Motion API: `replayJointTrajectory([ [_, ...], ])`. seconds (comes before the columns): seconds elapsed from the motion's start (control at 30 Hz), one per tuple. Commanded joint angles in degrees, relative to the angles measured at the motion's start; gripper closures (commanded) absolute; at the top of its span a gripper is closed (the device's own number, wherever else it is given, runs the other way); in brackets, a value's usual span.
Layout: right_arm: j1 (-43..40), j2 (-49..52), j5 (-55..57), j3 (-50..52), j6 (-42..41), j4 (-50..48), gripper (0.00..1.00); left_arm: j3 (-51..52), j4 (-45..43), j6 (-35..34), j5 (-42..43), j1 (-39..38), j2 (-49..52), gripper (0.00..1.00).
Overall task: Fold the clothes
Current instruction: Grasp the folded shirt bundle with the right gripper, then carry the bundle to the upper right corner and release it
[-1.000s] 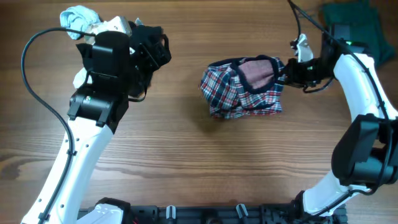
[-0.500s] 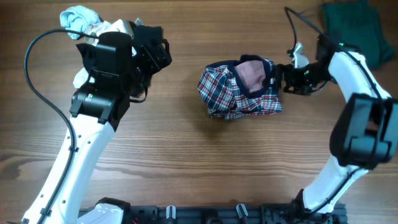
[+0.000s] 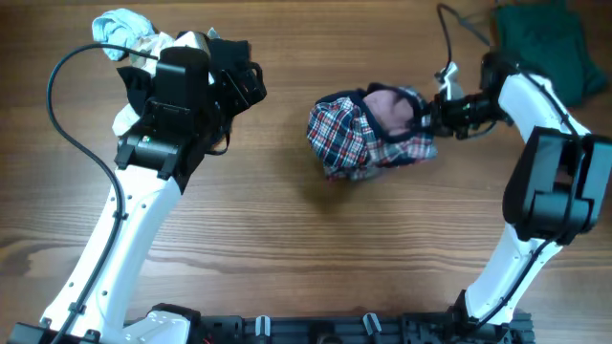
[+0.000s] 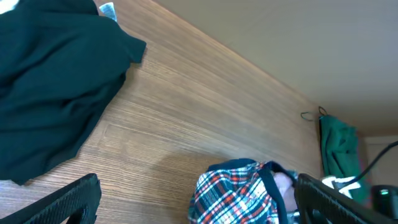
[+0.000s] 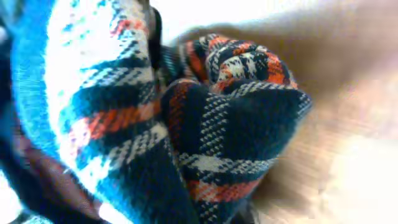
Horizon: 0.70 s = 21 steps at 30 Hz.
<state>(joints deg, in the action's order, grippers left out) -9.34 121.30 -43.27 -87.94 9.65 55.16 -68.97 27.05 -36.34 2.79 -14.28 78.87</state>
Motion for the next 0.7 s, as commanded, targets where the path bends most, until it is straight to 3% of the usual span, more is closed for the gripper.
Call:
replayJointTrajectory([
  [0.0, -0.8, -8.5, -2.2, -8.2, -7.9, -1.9, 0.95, 0.0, 0.0, 0.0, -1.4, 0.4, 0.3, 0.0],
  [0.23, -0.9, -21.9, 10.3, -9.7, -36.1, -25.3, 0.96, 0.0, 0.0, 0.1, -1.4, 0.4, 0.3, 0.0],
  [0.37, -2.8, -23.4, 22.0, -9.7, -52.0, -35.0, 0.96, 0.0, 0.1, 0.0, -1.4, 0.4, 0.4, 0.0],
  [0.47, -6.3, -23.4, 29.7, -9.7, -62.8, -36.6, 0.96, 0.0, 0.3, 0.0, -2.9, 0.4, 0.7, 0.0],
  [0.67, -10.3, -22.5, 46.4, -9.6, -72.5, -37.8, 0.96, 0.0, 0.6, 0.0, -2.9, 0.3, 0.7, 0.0],
])
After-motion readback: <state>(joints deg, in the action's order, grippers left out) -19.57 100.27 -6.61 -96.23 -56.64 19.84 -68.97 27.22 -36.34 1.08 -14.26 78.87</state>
